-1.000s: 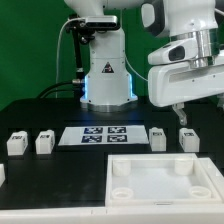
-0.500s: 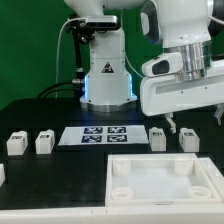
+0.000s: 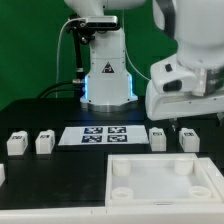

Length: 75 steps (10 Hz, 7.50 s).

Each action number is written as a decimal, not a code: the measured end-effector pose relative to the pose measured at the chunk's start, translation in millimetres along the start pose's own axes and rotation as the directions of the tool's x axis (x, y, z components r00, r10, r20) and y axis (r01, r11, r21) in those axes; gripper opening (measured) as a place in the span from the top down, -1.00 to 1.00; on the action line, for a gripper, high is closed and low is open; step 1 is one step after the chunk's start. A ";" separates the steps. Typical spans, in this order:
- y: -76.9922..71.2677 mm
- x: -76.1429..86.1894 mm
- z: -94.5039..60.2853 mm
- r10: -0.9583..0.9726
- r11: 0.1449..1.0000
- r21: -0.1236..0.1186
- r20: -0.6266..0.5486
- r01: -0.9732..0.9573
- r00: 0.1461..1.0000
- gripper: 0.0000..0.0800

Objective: Assemble one leg

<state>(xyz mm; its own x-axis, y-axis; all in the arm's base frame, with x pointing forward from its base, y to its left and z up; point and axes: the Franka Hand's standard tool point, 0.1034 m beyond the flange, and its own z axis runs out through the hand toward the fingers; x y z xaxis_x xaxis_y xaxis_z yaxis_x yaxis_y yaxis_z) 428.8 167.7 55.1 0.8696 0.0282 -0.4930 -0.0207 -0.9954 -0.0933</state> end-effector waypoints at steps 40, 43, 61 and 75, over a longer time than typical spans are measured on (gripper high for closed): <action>12.8 43.6 -162.4 -0.060 0.997 -0.005 -0.739 0.083 0.671 0.27; 14.7 70.1 -196.1 -0.055 0.993 -0.011 -0.930 0.121 0.363 0.27; 22.1 126.8 -132.2 -0.163 0.984 -0.115 -0.891 0.137 0.423 0.27; 49.4 142.5 -132.9 -0.139 0.989 -0.105 -0.895 0.103 0.423 0.27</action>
Offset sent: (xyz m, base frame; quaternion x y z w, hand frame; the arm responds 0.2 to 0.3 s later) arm 0.0000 0.0000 0.0000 0.0000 0.0000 0.0000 1.0000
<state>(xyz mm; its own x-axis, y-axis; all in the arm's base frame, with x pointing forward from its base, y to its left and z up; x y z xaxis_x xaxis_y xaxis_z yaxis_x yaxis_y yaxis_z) 617.3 110.4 95.2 0.8122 0.0689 0.5792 0.1210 -0.9913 -0.0518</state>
